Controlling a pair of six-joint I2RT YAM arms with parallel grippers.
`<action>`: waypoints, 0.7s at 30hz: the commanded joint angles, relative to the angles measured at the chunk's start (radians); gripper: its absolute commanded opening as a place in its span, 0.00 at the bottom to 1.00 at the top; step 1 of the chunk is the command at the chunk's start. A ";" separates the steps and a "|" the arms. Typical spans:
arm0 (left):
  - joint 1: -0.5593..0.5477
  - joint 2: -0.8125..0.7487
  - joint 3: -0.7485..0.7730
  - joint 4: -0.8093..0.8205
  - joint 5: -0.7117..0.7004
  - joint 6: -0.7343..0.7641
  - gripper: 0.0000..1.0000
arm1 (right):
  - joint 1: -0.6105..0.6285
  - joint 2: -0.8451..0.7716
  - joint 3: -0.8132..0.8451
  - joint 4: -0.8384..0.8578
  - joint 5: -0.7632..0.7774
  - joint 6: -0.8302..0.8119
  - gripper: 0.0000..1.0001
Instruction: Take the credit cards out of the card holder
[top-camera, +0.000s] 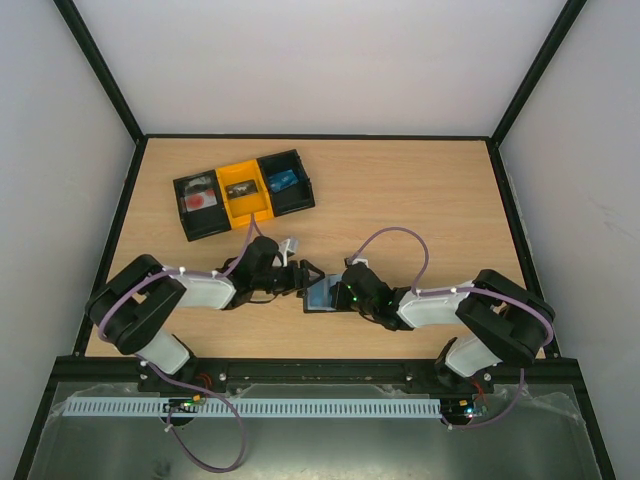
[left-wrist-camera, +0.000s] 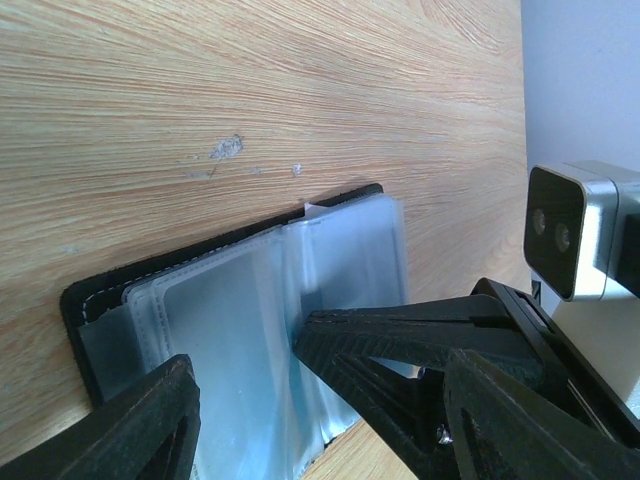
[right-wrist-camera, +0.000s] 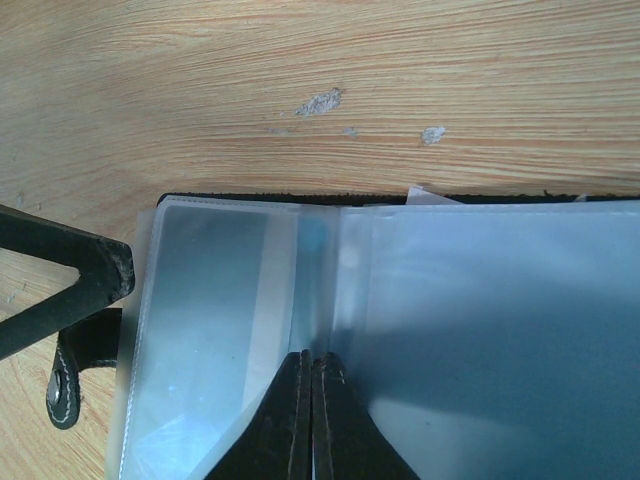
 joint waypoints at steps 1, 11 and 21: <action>-0.002 0.025 -0.005 0.050 0.022 -0.001 0.69 | 0.004 0.028 -0.029 -0.051 0.018 0.005 0.02; -0.002 0.045 -0.005 0.039 0.008 0.008 0.69 | 0.003 0.028 -0.029 -0.052 0.018 0.005 0.02; -0.002 0.028 -0.004 -0.012 -0.018 0.032 0.69 | 0.004 0.029 -0.029 -0.051 0.020 0.005 0.02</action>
